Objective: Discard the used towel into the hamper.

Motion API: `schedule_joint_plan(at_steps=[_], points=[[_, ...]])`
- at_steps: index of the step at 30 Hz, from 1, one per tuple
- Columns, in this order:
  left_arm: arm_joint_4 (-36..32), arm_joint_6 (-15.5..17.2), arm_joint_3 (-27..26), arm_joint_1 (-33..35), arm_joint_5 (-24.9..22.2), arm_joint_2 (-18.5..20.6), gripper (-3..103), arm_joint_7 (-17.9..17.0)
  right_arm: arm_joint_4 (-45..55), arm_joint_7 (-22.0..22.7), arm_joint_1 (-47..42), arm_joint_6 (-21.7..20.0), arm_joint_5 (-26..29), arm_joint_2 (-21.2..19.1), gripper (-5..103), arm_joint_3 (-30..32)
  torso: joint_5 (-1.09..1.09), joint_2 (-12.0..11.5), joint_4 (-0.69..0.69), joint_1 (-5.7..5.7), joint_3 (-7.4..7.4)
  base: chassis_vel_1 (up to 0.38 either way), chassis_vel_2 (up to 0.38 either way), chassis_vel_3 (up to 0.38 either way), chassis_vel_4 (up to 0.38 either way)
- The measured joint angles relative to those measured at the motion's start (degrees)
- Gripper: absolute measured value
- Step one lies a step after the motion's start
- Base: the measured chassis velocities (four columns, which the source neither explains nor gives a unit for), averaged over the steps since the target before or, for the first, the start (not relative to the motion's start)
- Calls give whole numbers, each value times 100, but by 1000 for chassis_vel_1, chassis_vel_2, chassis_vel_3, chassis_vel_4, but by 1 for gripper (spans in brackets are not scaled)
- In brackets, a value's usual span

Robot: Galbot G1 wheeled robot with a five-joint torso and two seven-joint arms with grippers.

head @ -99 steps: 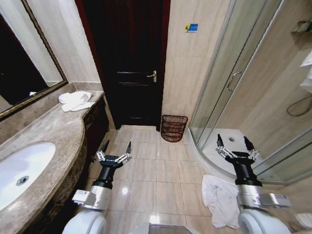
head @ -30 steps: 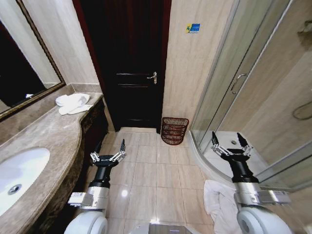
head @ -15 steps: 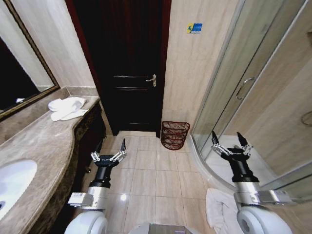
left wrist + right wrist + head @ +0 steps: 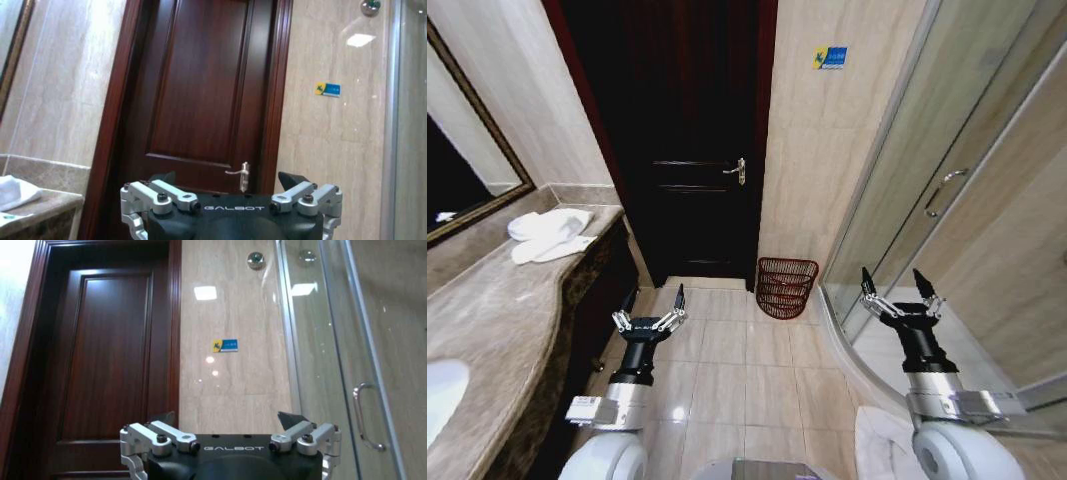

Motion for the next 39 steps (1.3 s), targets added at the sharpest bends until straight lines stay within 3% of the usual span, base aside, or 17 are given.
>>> schedule_joint_plan(at_steps=[21,39], points=[[0,123,42,-9,-43,-132,100,-119,-11,12,12,56,9,-45,100,52,0,1,-1,-3,-1,-5,18,18,-3],[0,124,45,-12,-29,-151,100,-125,-29,3,45,76,20,-91,100,54,0,1,0,-2,-1,89,92,88,87]])
